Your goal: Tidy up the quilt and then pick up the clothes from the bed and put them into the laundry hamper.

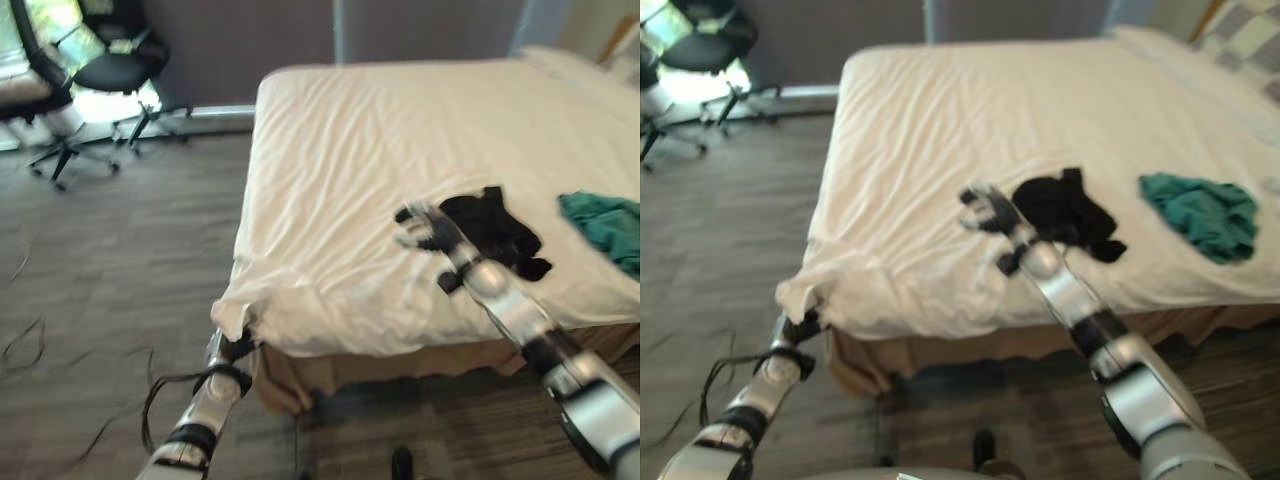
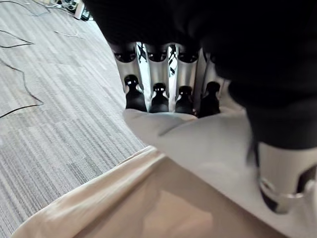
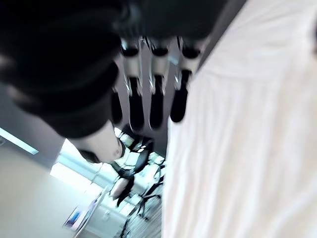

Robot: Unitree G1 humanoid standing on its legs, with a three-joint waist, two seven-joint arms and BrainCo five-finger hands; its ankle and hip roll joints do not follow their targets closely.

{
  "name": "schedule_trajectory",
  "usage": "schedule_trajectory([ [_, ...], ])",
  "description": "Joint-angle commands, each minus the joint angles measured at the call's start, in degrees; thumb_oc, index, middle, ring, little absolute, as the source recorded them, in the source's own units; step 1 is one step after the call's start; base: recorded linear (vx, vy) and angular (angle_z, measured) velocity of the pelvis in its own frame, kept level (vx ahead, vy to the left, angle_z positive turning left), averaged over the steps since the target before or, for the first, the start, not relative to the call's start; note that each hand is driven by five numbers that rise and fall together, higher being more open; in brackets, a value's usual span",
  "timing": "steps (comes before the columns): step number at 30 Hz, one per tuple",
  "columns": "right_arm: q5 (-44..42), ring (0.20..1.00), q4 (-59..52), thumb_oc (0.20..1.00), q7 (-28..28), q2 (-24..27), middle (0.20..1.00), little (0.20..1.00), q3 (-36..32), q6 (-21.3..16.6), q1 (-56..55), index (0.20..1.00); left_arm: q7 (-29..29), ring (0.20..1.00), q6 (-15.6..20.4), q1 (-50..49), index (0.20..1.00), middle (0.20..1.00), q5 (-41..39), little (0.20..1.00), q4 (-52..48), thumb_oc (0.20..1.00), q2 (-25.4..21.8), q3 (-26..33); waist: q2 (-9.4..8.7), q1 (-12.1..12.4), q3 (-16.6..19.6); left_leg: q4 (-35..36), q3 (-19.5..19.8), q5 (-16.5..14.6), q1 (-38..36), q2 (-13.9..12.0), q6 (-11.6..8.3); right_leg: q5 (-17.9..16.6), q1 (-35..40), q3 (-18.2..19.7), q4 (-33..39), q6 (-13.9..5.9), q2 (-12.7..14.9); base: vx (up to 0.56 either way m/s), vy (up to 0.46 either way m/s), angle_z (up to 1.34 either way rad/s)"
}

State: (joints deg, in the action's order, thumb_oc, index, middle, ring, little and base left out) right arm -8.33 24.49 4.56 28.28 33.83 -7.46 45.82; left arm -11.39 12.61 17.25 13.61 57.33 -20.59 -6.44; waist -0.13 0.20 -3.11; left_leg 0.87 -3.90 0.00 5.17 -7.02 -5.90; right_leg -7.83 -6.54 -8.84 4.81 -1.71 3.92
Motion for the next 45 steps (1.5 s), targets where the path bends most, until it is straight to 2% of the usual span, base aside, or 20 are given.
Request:
schedule_trajectory([
  [1, -4.49, 0.200, 8.66, 0.200, 4.65, -0.38, 0.200, 0.200, -4.72, -2.54, 14.43, 0.200, -0.27, 1.000, -7.78, -17.38, 1.000, 1.000, -5.06, 1.000, 14.95, 1.000, -9.49, -4.57, -3.70, 9.90, -13.18, 4.13, 3.81, 4.77, 5.27, 0.98, 0.58, 7.06, -1.49, -0.88, -2.92, -5.47, 3.10, -0.24, -0.009, 0.72],
  [4, -6.06, 0.200, 11.89, 0.200, 5.78, -0.50, 0.200, 0.200, -4.16, -3.01, 17.94, 0.200, -0.71, 1.000, -6.36, -15.83, 1.000, 1.000, -6.72, 1.000, 13.30, 1.000, -9.45, -6.71, -2.67, 11.08, -15.39, 4.13, 4.60, 5.90, 8.21, 1.03, -0.12, 6.83, -3.65, -1.97, -3.39, -5.53, 3.39, -0.11, 0.013, 0.52],
  [5, -8.07, 0.200, 15.67, 0.200, 6.68, -0.25, 0.200, 0.200, -4.15, -3.46, 21.30, 0.200, -1.15, 1.000, -4.47, -13.85, 1.000, 1.000, -7.30, 1.000, 9.46, 1.000, -9.58, -10.85, -1.18, 12.30, -17.67, 4.13, 5.36, 7.20, 12.06, 1.14, -1.12, 6.54, -6.32, -3.93, -3.75, -5.71, 3.77, -0.12, 0.010, 0.64],
  [10, -12.70, 0.200, 21.23, 0.200, 7.55, -0.76, 0.200, 0.200, -3.58, -4.11, 22.28, 0.200, -2.58, 1.000, -2.11, -10.21, 1.000, 1.000, -8.35, 1.000, -0.86, 1.000, -10.87, -16.21, 1.67, 14.40, -20.82, 4.13, 6.07, 8.74, 19.82, 1.66, -2.33, 7.27, -12.79, -6.94, -6.48, -5.87, 4.42, -0.13, -0.011, 0.74],
  [12, -13.31, 0.200, 22.04, 0.200, 7.34, -1.81, 0.200, 0.200, -3.38, -4.02, 21.69, 0.200, -2.84, 1.000, -2.04, -9.99, 1.000, 1.000, -8.40, 1.000, -1.85, 1.000, -11.00, -16.44, 2.06, 14.66, -21.12, 4.13, 6.03, 8.97, 21.02, 1.72, -2.37, 7.49, -14.24, -7.05, -7.22, -5.79, 4.44, -0.07, 0.025, 0.44],
  [14, -14.33, 0.200, 22.71, 0.200, 5.99, -6.62, 0.200, 0.200, -1.70, -3.93, 17.89, 0.200, -3.67, 1.000, -2.49, -9.65, 1.000, 1.000, -7.74, 1.000, -1.99, 1.000, -10.88, -16.91, 2.59, 15.57, -21.95, 4.13, 5.76, 9.25, 22.51, 1.72, -2.13, 8.13, -16.64, -7.07, -9.02, -5.63, 4.56, -0.05, 0.022, 0.07],
  [15, -15.11, 0.200, 22.67, 0.200, 5.19, -10.01, 0.200, 0.200, -0.97, -3.90, 15.06, 0.200, -3.97, 1.000, -2.82, -9.50, 1.000, 1.000, -7.30, 1.000, -1.34, 1.000, -10.37, -16.93, 2.51, 15.78, -22.00, 4.13, 5.79, 9.19, 22.32, 1.72, -2.01, 8.18, -16.52, -6.96, -8.97, -5.63, 4.54, -0.02, 0.003, -0.09],
  [16, -15.10, 0.200, 22.66, 0.200, 5.20, -10.03, 0.200, 0.200, -0.96, -3.90, 15.03, 0.200, -3.97, 1.000, -2.81, -9.54, 1.000, 1.000, -7.29, 1.000, -1.34, 1.000, -10.37, -16.92, 2.49, 15.77, -21.97, 4.13, 5.78, 9.18, 22.33, 1.73, -2.01, 8.19, -16.52, -6.96, -8.97, -5.63, 4.55, 0.03, -0.013, -0.07],
  [17, -15.64, 0.200, 21.03, 0.200, 3.01, -16.04, 0.200, 0.200, 1.58, -3.55, 8.50, 0.200, -4.29, 1.000, -3.41, -9.82, 1.000, 1.000, -6.31, 1.000, -0.15, 1.000, -9.42, -16.57, 2.11, 15.89, -21.74, 4.13, 5.82, 8.89, 21.20, 1.69, -1.84, 8.19, -15.33, -6.82, -8.36, -5.65, 4.50, 0.05, -0.024, -0.06],
  [18, -15.47, 0.200, 20.50, 0.200, 1.24, -18.60, 0.200, 0.200, 3.40, -3.07, 5.05, 0.200, -4.33, 1.000, -3.71, -9.69, 1.000, 1.000, -5.72, 1.000, 0.45, 1.000, -8.75, -16.62, 1.78, 15.92, -21.50, 4.13, 5.91, 8.63, 20.51, 1.68, -1.75, 8.16, -14.52, -6.67, -7.83, -5.66, 4.47, 0.07, -0.040, -0.10],
  [23, -16.95, 0.200, 17.88, 0.200, -4.48, -25.76, 0.200, 0.200, 9.54, -2.10, -9.92, 0.200, -4.58, 1.000, -5.31, -10.04, 1.000, 1.000, -3.49, 1.000, 3.58, 1.000, -5.83, -16.81, -0.06, 14.78, -18.99, 4.13, 6.42, 6.69, 14.77, 1.42, -1.38, 8.26, -7.99, -6.66, -5.36, -5.57, 4.30, 0.10, -0.042, -0.10],
  [28, -20.80, 0.200, 10.38, 0.200, -8.11, -24.16, 0.200, 0.200, 10.37, -2.15, -15.11, 0.200, -4.03, 1.000, -6.07, -10.59, 1.000, 1.000, -2.03, 1.000, 3.84, 1.000, -3.91, -17.10, -1.85, 13.04, -16.10, 4.13, 5.99, 5.23, 10.23, 1.19, -1.01, 8.29, -3.19, -6.24, -3.36, -5.65, 3.69, 0.13, -0.027, -0.06],
  [29, -26.13, 0.200, -2.28, 0.200, -8.96, -18.45, 0.200, 0.200, 5.28, -4.54, -14.81, 0.200, -2.67, 1.000, -5.78, -11.36, 1.000, 1.000, -0.07, 1.000, 0.10, 1.000, -2.69, -19.00, -3.58, 10.18, -13.38, 4.13, 4.02, 3.73, 6.06, 0.68, -0.69, 8.41, -0.01, -4.33, -2.09, -5.93, 3.12, 0.15, -0.004, -0.26],
  [33, -27.32, 0.200, -7.81, 0.200, -6.90, -15.60, 0.200, 0.200, 0.85, -6.63, -13.30, 0.200, -1.77, 1.000, -5.24, -11.80, 1.000, 1.000, -0.11, 1.000, -3.35, 1.000, -1.70, -20.54, -3.86, 8.51, -12.51, 4.13, 2.63, 3.31, 5.25, 0.43, -0.50, 8.26, -0.19, -2.95, -2.04, -5.98, 3.00, 0.04, -0.005, -0.34],
  [34, -29.52, 0.200, -13.35, 0.200, -7.80, -14.22, 0.200, 0.200, 0.43, -6.45, -11.89, 0.200, -1.36, 1.000, -5.55, -7.10, 1.000, 1.000, -0.70, 1.000, -2.34, 1.000, -1.58, -21.42, -4.05, 6.94, -13.11, 4.13, 1.86, 3.37, 5.53, 0.20, -0.53, 8.17, -1.23, -2.25, -2.56, -6.14, 2.94, -0.04, -0.004, -0.47],
  [35, -29.52, 0.200, -13.35, 0.200, -7.80, -14.22, 0.200, 0.200, 0.43, -6.45, -11.89, 0.200, -1.36, 1.000, -5.55, -7.10, 1.000, 1.000, -0.70, 1.000, -2.34, 1.000, -1.58, -21.42, -4.05, 6.94, -13.11, 4.13, 1.86, 3.37, 5.53, 0.20, -0.53, 8.17, -1.23, -2.25, -2.56, -6.14, 2.94, -0.14, -0.022, -0.44],
  [36, -27.27, 0.200, -9.84, 0.200, -4.69, -13.12, 0.200, 0.200, -1.03, -7.84, -6.98, 0.200, -3.17, 1.000, -5.10, -1.23, 1.000, 1.000, -3.91, 1.000, -4.48, 1.000, -1.12, -23.39, -3.33, 6.10, -15.29, 4.13, 1.65, 4.16, 7.31, -0.08, -0.61, 7.93, -4.37, -1.28, -3.83, -5.89, 2.76, -0.11, -0.020, -0.34],
  [40, -26.34, 0.200, -7.88, 0.200, -1.21, -10.50, 0.200, 0.200, -4.73, -8.62, -2.45, 0.200, -1.56, 1.000, -4.45, -1.67, 1.000, 1.000, -3.87, 1.000, -7.18, 1.000, -1.87, -25.63, -2.38, 6.00, -18.16, 2.83, 2.00, 4.78, 11.09, -0.41, -0.86, 8.04, -8.17, -1.27, -5.71, -5.69, 3.05, -0.12, -0.035, -0.17],
  [42, -25.19, 0.200, -0.22, 0.200, 2.68, -6.05, 0.200, 0.200, -9.47, -8.98, -0.39, 0.200, -0.90, 1.000, -4.41, -1.53, 1.000, 1.000, -2.80, 1.000, -5.19, 1.000, -3.12, -26.48, -1.51, 5.13, -20.69, -4.33, 1.96, 3.30, 18.55, -0.34, -0.89, 9.09, -14.62, -1.07, -10.93, -5.44, 3.88, -0.14, 0.007, 0.24],
  [45, -26.12, 0.200, 4.03, 0.200, 3.53, -4.29, 0.200, 0.200, -12.38, -9.03, -2.41, 0.200, -0.32, 1.000, -4.85, -2.11, 1.000, 1.000, -2.06, 1.000, -3.52, 1.000, -3.76, -25.97, -1.42, 4.47, -20.96, -8.51, 1.73, 1.51, 21.01, -0.51, -0.32, 10.26, -17.54, -0.18, -14.80, -5.24, 4.16, -0.05, 0.057, -0.04],
])
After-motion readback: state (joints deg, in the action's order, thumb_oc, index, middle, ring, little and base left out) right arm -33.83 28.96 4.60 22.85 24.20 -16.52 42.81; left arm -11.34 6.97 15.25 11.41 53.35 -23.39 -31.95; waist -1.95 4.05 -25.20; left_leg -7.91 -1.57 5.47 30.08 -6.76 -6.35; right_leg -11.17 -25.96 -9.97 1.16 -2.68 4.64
